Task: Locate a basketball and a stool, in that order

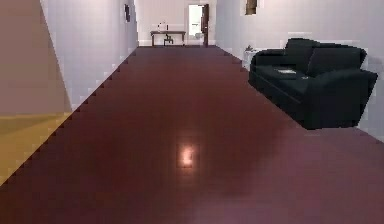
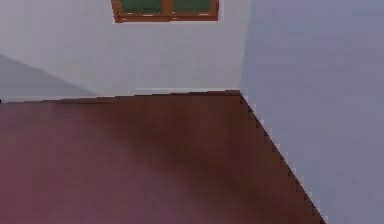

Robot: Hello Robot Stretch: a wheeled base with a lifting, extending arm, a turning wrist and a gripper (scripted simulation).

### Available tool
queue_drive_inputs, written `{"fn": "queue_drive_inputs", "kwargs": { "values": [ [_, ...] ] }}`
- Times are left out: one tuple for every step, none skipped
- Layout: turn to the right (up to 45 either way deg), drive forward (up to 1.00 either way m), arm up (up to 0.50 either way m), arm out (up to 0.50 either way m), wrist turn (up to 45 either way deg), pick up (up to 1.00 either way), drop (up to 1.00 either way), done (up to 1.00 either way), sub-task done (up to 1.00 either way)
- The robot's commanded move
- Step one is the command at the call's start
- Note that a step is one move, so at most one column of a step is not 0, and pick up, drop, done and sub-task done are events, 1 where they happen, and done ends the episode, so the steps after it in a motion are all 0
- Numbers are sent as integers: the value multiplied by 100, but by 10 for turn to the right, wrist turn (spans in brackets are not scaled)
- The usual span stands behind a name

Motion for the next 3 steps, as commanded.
{"fn": "queue_drive_inputs", "kwargs": {
  "values": [
    [-450,0,0,0,0,0,0,0,0],
    [-30,0,0,0,0,0,0,0,0],
    [0,35,0,0,0,0,0,0,0]
  ]
}}
